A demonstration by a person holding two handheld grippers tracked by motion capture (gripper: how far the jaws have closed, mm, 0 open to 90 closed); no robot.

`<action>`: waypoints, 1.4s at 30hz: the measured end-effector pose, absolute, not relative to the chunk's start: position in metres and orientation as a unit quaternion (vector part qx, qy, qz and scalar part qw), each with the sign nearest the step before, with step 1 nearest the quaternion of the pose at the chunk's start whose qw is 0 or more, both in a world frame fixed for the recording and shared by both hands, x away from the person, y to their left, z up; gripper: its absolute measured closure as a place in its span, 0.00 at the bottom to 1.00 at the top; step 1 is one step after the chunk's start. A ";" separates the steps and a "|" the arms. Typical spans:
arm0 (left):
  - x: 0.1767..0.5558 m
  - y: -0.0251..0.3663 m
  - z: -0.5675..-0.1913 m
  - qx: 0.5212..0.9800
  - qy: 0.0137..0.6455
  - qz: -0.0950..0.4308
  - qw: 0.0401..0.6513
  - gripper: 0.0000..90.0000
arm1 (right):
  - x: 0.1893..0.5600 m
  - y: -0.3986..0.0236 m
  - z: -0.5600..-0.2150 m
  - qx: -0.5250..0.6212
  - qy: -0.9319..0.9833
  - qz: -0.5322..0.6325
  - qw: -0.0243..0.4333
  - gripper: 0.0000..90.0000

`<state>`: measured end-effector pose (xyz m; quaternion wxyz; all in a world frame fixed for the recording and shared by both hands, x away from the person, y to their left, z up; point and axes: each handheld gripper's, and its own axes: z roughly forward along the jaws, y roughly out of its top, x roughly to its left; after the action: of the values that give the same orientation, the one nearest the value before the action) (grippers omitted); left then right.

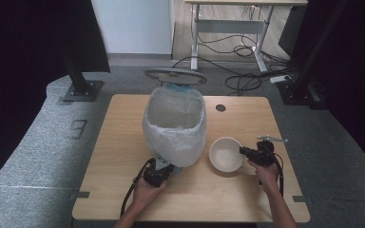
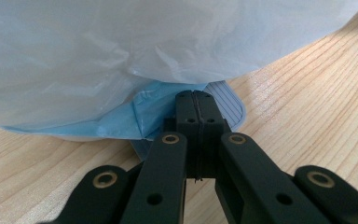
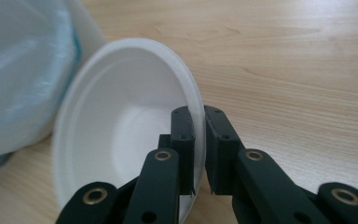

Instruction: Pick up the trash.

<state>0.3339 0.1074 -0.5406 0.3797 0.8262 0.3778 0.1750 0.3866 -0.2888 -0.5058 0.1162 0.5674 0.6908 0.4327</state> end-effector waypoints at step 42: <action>0.333 0.107 -0.541 0.824 0.378 0.176 0.383 1.00 | 0.338 -0.315 -0.450 0.514 0.615 0.583 0.129 0.94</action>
<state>0.3331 0.1071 -0.5414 0.3826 0.8243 0.3783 0.1762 0.3383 -0.3146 -0.4496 0.1288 0.5144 0.6154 0.5832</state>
